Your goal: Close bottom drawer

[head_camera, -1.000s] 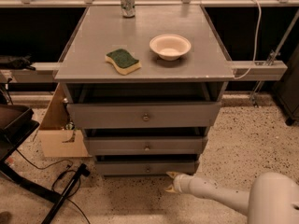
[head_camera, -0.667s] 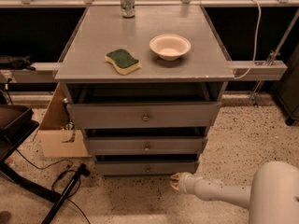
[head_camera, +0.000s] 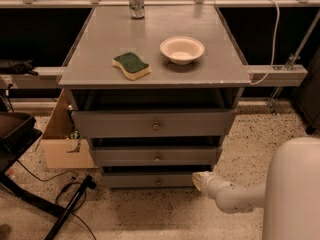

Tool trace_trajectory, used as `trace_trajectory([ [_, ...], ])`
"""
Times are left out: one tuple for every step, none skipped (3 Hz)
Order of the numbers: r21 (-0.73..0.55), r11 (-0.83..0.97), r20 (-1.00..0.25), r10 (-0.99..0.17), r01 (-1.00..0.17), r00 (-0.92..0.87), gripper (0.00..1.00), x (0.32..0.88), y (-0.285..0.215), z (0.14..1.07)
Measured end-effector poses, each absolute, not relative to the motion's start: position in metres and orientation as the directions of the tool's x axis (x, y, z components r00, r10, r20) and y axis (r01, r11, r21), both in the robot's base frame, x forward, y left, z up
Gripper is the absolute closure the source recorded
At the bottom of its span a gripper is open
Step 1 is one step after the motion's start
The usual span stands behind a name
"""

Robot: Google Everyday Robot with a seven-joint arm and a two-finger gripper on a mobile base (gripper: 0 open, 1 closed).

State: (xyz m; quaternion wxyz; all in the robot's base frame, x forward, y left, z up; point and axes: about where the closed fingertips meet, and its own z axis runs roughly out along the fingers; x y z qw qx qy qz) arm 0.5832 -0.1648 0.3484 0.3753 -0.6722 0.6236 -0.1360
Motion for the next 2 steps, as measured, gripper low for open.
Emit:
trace_trajectory([
  [-0.758, 0.030, -0.221, -0.952, -0.652, 0.214, 1.00, 0.566, -0.147, 0.403],
  [-0.761, 0.107, -0.266, -0.951, -0.640, 0.158, 1.00, 0.493, -0.136, 0.402],
])
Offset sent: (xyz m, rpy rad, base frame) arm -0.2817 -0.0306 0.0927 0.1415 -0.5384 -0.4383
